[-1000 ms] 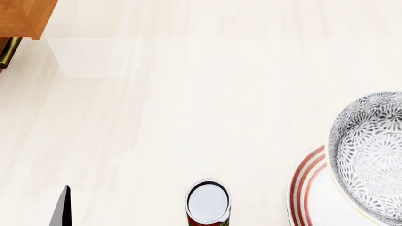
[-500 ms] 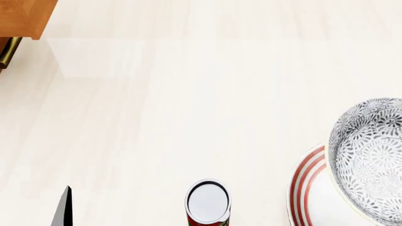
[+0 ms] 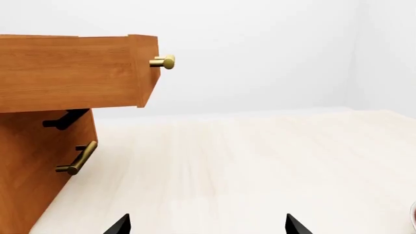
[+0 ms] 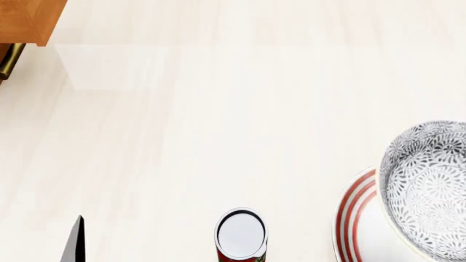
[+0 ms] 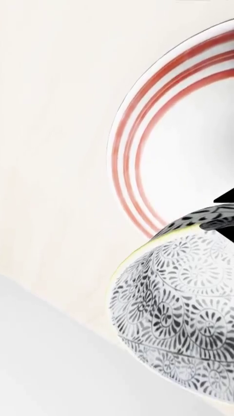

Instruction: Put the bowl on the plate.

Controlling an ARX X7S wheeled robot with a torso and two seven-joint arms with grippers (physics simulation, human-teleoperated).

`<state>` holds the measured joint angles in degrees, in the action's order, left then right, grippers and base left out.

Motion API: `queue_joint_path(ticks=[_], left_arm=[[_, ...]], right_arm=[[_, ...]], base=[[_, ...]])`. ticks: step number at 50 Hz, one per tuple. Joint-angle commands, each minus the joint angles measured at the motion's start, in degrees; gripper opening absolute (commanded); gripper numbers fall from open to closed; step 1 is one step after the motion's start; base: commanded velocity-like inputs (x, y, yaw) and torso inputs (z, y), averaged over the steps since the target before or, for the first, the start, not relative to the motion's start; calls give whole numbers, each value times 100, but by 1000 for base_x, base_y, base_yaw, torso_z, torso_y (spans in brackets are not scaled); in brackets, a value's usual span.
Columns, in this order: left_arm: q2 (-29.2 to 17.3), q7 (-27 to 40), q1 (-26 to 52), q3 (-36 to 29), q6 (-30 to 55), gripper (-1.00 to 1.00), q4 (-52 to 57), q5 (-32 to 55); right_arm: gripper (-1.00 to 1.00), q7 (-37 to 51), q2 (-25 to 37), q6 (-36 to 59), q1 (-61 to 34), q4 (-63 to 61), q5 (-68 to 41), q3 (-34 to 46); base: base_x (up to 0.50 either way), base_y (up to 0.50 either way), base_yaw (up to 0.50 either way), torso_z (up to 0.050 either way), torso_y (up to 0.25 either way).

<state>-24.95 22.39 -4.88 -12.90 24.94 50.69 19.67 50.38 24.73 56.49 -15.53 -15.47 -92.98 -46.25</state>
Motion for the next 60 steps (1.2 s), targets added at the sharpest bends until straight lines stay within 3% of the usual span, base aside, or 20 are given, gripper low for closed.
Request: queue_joint_path(ticks=[1, 60], left_arm=[[88, -122, 48, 120, -117, 100, -77, 53], [20, -59, 55, -70, -331, 100, -341, -25]], right_arm=[[-100, -338, -111, -164, 0, 110, 210, -109], [-100, -1024, -281, -518, 368, 579, 868, -11]], base=[[0, 0, 0, 0, 0], [0, 0, 0, 0, 0]])
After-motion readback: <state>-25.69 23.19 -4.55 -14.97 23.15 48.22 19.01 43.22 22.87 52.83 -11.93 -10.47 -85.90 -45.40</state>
